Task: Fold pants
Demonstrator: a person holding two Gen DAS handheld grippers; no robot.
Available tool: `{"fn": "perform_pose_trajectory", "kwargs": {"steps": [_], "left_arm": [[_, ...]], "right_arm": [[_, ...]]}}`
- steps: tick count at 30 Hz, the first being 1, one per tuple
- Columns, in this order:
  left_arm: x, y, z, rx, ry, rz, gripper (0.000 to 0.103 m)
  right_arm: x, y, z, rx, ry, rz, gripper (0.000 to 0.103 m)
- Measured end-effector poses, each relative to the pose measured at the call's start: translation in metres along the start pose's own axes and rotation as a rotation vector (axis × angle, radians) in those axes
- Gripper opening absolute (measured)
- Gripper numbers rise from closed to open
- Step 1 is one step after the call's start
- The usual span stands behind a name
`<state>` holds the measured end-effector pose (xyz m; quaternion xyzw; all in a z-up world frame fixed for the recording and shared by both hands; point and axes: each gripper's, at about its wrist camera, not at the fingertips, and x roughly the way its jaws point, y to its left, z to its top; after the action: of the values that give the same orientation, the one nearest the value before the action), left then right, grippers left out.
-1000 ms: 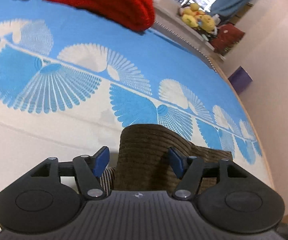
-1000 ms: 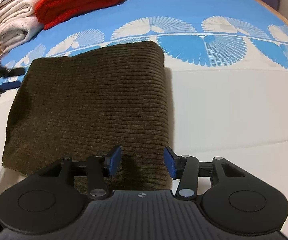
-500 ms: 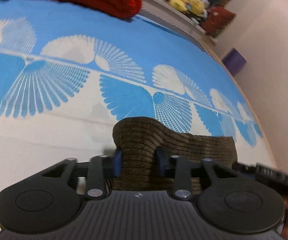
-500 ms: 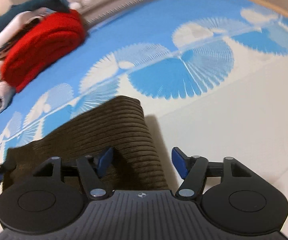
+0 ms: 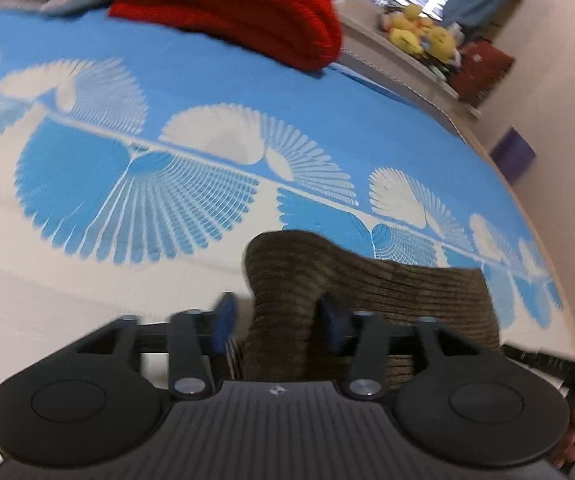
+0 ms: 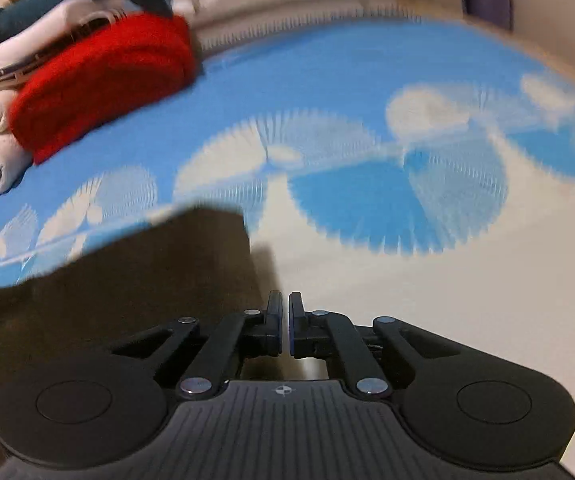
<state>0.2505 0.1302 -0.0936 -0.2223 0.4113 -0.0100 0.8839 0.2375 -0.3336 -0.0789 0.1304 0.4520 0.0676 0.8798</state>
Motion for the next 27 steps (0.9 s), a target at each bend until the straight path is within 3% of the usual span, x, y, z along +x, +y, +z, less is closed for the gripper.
{"fn": "perform_pose_trajectory", "kwargs": {"steps": [1,2,4,5,8,10,11,12,13,14,15,17,20,23,24,27], "left_arm": [[-0.005,0.004,0.001,-0.033,0.013,0.014,0.074],[-0.01,0.008,0.0,-0.063,0.027,0.014,0.08],[-0.016,0.014,-0.005,-0.117,0.095,-0.012,0.086],[-0.014,0.017,-0.01,-0.133,0.143,-0.021,0.087],[0.002,0.021,-0.03,-0.14,0.317,-0.031,0.087],[0.014,0.024,-0.039,-0.146,0.364,-0.03,0.087],[0.017,0.024,-0.039,-0.157,0.364,-0.05,0.083],[0.019,0.024,-0.038,-0.162,0.356,-0.08,0.069],[0.019,0.023,-0.035,-0.154,0.34,-0.092,0.067],[0.019,0.021,-0.031,-0.132,0.319,-0.097,0.061],[0.018,0.018,-0.027,-0.102,0.292,-0.094,0.053],[0.012,0.013,-0.015,-0.054,0.211,-0.092,0.043],[0.001,0.016,0.002,-0.071,0.07,-0.086,0.04],[-0.002,0.014,0.011,-0.055,0.001,0.048,0.048],[-0.005,0.015,0.012,-0.051,-0.014,0.098,0.048],[-0.026,0.009,0.016,-0.008,-0.093,0.121,0.048]], "right_arm": [[-0.005,-0.003,-0.001,0.006,0.004,0.016,0.016],[-0.01,-0.007,-0.002,0.016,0.007,0.037,0.037],[-0.016,-0.017,-0.007,0.057,0.04,0.102,0.067],[-0.016,-0.022,-0.01,0.077,0.083,0.145,0.072],[-0.006,-0.028,-0.025,0.066,0.209,0.155,0.072],[0.004,-0.031,-0.036,0.062,0.284,0.149,0.072],[0.008,-0.032,-0.04,0.078,0.294,0.158,0.072],[0.009,-0.031,-0.042,0.093,0.286,0.161,0.073],[0.01,-0.03,-0.041,0.107,0.275,0.162,0.067],[0.011,-0.028,-0.04,0.128,0.265,0.188,0.04],[0.011,-0.027,-0.038,0.15,0.257,0.193,0.036],[0.011,-0.013,-0.033,0.157,0.212,0.176,0.018],[0.011,0.012,-0.024,0.115,0.113,0.181,0.016],[0.007,0.03,-0.012,0.112,-0.025,0.241,0.017],[0.008,0.037,-0.01,0.085,-0.043,0.226,0.018],[0.019,0.058,-0.015,-0.012,0.011,0.107,0.027]]}}
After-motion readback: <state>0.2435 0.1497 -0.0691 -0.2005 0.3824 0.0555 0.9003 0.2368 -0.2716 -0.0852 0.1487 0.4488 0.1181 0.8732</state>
